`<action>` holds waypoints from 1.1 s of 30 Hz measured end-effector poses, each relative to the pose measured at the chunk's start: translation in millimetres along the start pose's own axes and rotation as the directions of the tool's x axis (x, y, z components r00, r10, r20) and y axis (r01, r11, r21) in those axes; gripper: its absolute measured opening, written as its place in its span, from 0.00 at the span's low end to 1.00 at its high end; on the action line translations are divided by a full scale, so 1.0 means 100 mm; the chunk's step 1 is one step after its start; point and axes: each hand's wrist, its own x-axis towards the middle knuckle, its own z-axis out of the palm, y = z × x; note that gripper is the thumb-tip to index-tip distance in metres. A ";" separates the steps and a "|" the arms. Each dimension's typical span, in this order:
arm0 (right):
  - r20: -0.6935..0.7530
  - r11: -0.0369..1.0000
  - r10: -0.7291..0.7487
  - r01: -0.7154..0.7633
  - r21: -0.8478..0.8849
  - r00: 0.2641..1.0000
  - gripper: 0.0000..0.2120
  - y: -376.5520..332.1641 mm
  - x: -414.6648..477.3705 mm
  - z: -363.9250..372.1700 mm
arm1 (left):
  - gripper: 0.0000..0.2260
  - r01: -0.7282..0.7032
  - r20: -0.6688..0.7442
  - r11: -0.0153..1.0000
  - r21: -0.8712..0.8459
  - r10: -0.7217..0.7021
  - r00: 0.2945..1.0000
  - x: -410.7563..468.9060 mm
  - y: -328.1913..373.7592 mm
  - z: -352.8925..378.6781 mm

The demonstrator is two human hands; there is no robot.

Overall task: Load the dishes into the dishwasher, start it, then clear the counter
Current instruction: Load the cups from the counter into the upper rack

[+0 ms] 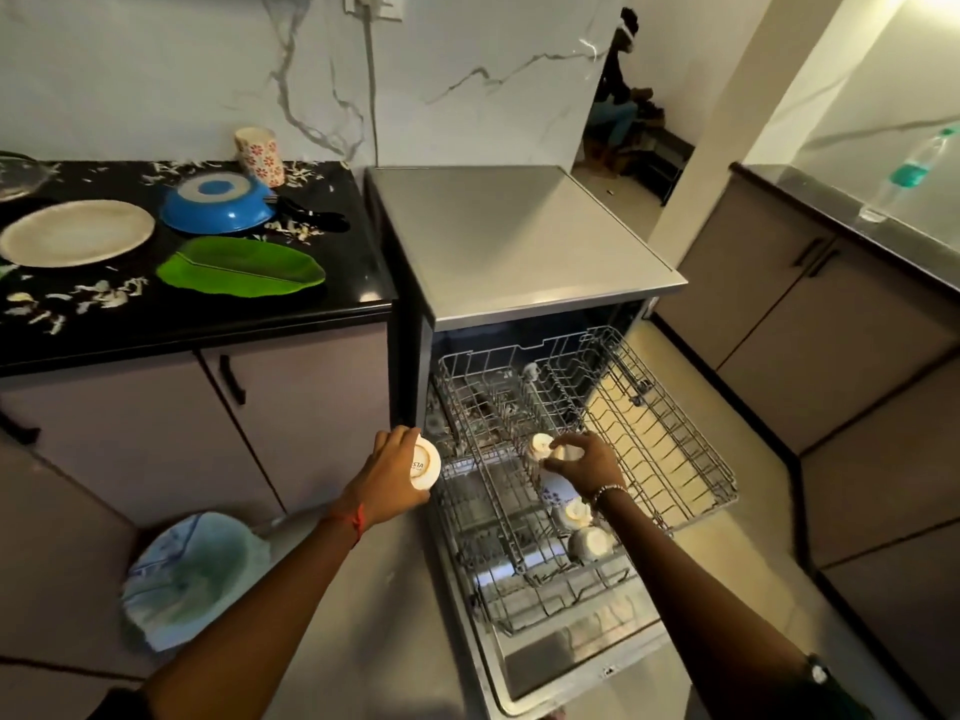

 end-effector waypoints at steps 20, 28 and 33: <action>0.297 0.998 0.050 -0.062 0.029 0.954 0.30 0.95 2.43 0.06 | 0.36 0.121 -0.195 0.978 -0.168 -0.153 0.969 1.49 0.62 1.41; 0.310 0.991 -0.090 0.117 -0.069 0.946 0.30 0.97 2.94 0.60 | 0.35 0.131 -0.231 0.968 -0.214 -0.180 0.956 1.84 0.57 1.86; 0.350 0.980 -0.097 0.151 -0.131 0.932 0.26 1.08 3.11 0.86 | 0.36 0.130 -0.219 0.980 -0.154 -0.162 0.962 1.96 0.46 2.04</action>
